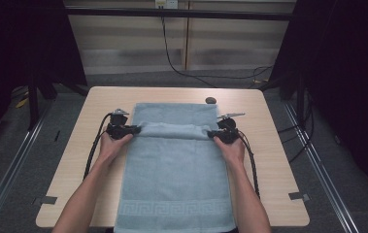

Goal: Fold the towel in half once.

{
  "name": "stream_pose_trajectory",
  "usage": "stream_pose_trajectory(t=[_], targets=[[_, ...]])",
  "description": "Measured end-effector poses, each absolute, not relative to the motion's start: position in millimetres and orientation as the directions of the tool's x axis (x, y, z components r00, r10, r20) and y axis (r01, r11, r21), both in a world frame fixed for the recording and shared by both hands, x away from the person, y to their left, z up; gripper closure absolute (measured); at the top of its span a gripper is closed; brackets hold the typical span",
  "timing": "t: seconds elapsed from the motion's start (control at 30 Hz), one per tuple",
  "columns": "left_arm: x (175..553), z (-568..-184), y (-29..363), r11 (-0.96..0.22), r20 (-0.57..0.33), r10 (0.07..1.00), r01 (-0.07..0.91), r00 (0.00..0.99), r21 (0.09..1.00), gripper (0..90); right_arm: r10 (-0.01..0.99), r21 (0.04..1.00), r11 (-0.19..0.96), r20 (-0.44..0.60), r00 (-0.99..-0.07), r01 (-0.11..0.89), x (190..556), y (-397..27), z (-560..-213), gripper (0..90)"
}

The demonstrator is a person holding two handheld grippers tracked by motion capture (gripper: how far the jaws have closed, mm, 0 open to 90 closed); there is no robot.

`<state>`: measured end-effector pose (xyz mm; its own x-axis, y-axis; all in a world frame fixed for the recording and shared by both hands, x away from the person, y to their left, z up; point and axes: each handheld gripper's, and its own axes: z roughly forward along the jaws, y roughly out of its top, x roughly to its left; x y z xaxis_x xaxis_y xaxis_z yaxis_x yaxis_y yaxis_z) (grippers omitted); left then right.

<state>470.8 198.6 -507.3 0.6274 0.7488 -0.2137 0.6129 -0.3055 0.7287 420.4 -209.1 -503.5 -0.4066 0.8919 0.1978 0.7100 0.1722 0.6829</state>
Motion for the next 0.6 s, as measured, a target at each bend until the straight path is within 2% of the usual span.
stream_pose_trajectory(t=[0.07,0.13,0.2,0.27,0.3,0.4,0.5,0.6], targets=[[468.1,-503.4,198.4,-0.317,-0.202,0.740,0.598,0.642,0.736,82.2,0.880,0.689,0.165,0.221,-0.420,0.706,421.9,-211.5,-502.0,86.9],[464.7,-496.3,198.6,-0.301,-0.230,0.717,0.590,0.658,0.749,82.1,0.865,0.701,0.136,0.260,-0.428,0.700,420.9,-216.5,-496.2,86.9],[458.7,-479.5,199.5,-0.283,-0.233,0.686,0.548,0.689,0.788,82.1,0.833,0.749,0.064,0.324,-0.449,0.659,417.7,-225.7,-481.0,86.9],[451.6,-457.0,204.2,-0.223,-0.250,0.668,0.509,0.701,0.831,82.1,0.818,0.795,0.057,0.309,-0.484,0.604,412.4,-230.4,-451.6,86.9],[449.6,-447.5,206.7,-0.208,-0.253,0.659,0.495,0.708,0.844,82.1,0.818,0.795,0.057,0.309,-0.484,0.604,412.4,-230.4,-451.6,86.9],[438.3,-409.5,220.6,-0.158,-0.252,0.636,0.443,0.729,0.883,82.3,0.818,0.834,0.058,0.276,-0.505,0.549,402.6,-233.8,-417.7,86.9],[405.9,-377.5,232.8,-0.123,-0.238,0.600,0.382,0.764,0.916,82.4,0.793,0.890,0.049,0.241,-0.560,0.453,375.8,-247.5,-367.6,86.9],[386.6,-372.6,232.0,-0.131,-0.234,0.607,0.386,0.760,0.913,82.4,0.790,0.901,0.086,0.198,-0.580,0.424,361.4,-246.9,-353.2,86.9]])
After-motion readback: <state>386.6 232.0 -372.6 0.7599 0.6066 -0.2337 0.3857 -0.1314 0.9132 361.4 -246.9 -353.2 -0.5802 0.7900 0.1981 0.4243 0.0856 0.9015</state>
